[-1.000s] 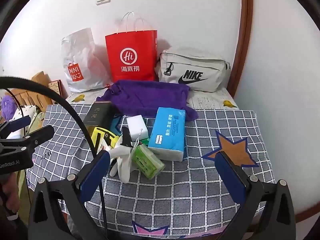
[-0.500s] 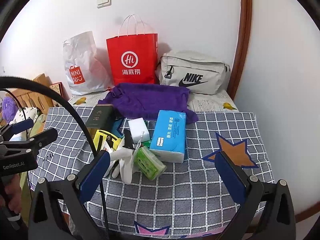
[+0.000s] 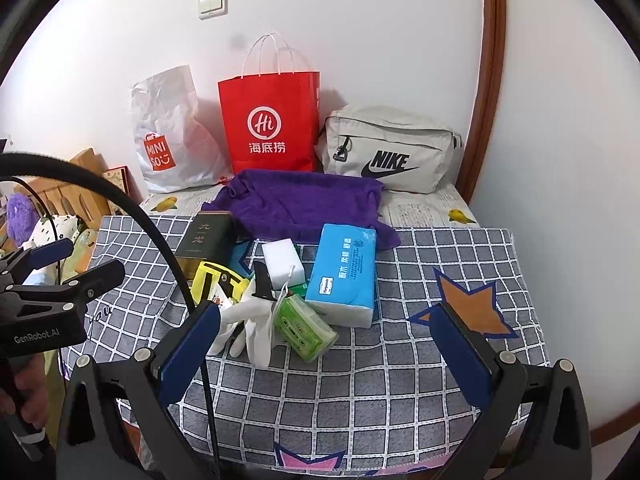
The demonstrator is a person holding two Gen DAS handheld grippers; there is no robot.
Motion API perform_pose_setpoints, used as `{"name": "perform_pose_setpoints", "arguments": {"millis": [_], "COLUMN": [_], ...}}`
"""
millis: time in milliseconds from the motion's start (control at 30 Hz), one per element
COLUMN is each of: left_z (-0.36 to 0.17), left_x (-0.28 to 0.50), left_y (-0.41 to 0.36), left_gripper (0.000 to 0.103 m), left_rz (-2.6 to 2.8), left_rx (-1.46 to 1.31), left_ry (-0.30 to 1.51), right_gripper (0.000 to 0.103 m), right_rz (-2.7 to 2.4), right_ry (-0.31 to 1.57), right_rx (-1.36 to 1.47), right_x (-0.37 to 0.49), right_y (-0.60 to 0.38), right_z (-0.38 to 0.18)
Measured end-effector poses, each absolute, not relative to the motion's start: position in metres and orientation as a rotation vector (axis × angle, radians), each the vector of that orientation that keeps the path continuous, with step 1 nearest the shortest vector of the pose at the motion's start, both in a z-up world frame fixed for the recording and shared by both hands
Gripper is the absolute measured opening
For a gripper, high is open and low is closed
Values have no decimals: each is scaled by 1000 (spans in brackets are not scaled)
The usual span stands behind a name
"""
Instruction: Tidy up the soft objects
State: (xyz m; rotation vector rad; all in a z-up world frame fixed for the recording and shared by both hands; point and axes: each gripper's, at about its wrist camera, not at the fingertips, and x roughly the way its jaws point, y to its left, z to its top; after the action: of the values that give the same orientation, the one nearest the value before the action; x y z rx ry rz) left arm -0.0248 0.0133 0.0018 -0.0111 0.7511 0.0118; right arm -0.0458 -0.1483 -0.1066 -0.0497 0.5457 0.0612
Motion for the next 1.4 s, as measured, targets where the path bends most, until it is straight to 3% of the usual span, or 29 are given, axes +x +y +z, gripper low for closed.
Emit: {"name": "perform_pose_setpoints", "arguments": {"millis": [1400], "left_z": [-1], "left_x": [-31], "left_y": [15], "left_gripper": [103], "left_rz": [10], "left_rx": [-13], "left_ry": [745], "right_gripper": [103], "right_rz": [68], "right_ry": [532], "right_rx": [-54], "right_x": [-52], "right_y": [-144], "right_z": [-105]}}
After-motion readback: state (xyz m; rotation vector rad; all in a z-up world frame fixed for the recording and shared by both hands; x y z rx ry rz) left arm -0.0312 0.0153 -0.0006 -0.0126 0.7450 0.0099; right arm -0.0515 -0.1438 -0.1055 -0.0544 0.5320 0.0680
